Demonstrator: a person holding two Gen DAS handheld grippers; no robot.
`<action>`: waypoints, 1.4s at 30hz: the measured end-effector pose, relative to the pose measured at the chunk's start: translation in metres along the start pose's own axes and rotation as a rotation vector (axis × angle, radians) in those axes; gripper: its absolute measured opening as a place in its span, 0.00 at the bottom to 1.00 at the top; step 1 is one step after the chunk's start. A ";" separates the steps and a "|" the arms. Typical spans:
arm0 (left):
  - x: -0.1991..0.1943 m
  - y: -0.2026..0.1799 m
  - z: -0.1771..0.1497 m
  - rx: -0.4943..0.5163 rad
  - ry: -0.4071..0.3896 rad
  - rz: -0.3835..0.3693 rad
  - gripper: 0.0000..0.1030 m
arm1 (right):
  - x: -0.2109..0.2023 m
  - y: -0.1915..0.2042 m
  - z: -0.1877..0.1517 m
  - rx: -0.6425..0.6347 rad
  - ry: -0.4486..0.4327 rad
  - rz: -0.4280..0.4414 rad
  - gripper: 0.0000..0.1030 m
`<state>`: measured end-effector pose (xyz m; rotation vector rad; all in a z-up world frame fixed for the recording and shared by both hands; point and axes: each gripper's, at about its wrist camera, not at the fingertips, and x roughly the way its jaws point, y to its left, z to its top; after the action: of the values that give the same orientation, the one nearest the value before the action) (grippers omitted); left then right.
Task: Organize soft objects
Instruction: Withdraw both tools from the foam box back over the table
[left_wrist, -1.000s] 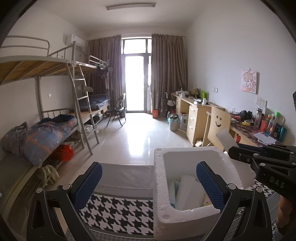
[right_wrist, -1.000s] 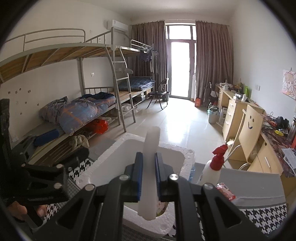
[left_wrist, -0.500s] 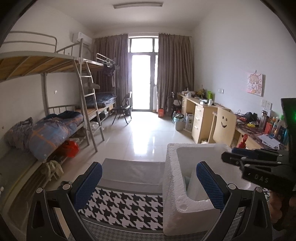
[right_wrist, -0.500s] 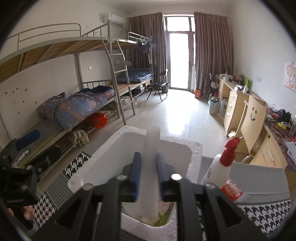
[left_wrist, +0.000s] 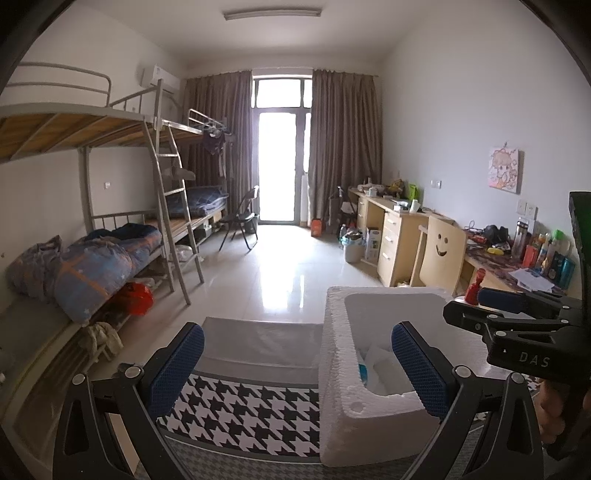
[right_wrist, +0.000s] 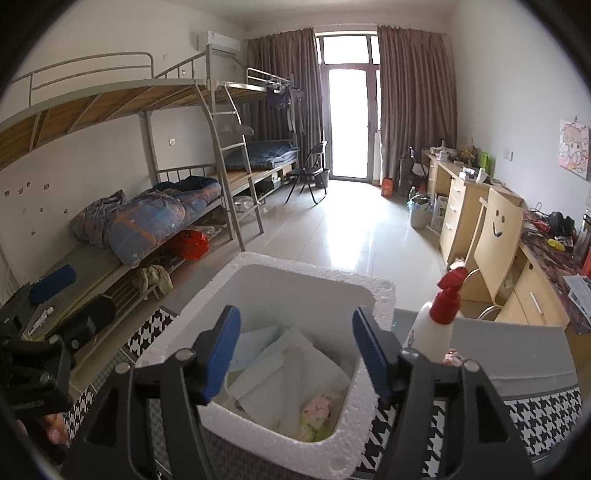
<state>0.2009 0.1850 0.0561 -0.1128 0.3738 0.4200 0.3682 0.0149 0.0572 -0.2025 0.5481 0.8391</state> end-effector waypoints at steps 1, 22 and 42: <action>-0.002 -0.001 0.000 0.003 -0.002 0.000 0.99 | -0.001 0.000 0.000 0.002 -0.001 -0.002 0.67; -0.046 -0.027 0.000 0.036 -0.064 -0.038 0.99 | -0.064 -0.008 -0.019 0.025 -0.115 -0.024 0.92; -0.089 -0.047 -0.008 0.057 -0.130 -0.070 0.99 | -0.125 -0.013 -0.051 0.024 -0.201 -0.044 0.92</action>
<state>0.1429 0.1075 0.0837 -0.0428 0.2526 0.3457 0.2907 -0.0940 0.0810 -0.1057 0.3638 0.7992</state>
